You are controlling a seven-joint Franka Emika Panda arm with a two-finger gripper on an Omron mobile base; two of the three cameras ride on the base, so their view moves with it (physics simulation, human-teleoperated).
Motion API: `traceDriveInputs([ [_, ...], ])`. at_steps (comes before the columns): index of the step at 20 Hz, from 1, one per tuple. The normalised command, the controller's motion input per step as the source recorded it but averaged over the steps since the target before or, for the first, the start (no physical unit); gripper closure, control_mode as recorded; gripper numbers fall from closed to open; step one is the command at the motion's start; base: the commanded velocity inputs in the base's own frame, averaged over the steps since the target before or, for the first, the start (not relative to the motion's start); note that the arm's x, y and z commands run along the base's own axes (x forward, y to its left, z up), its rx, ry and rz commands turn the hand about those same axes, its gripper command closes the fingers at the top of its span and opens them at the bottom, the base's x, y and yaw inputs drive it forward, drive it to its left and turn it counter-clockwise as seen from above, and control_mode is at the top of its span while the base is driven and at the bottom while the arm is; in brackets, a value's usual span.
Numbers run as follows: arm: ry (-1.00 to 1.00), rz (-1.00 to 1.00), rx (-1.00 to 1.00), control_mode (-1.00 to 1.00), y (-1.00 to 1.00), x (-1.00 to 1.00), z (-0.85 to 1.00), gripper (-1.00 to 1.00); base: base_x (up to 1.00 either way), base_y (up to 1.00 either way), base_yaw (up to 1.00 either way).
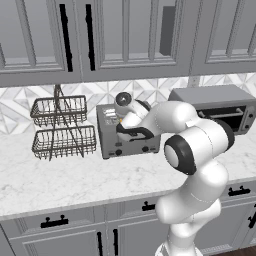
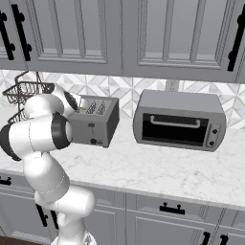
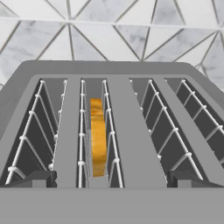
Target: Start the toaster. Once the lever pops up, take the bread to the plate on the dining counter.
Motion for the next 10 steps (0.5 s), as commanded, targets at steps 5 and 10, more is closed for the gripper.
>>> traceDriveInputs([
  [5, 0.0, 0.0, 0.0, -1.0, 0.0, 0.0, 0.0, -1.0, 0.0, 0.0, 0.0],
  [10, 0.0, 0.0, 0.0, -1.0, 0.0, 0.0, 0.0, -1.0, 0.0, 0.0, 0.0],
])
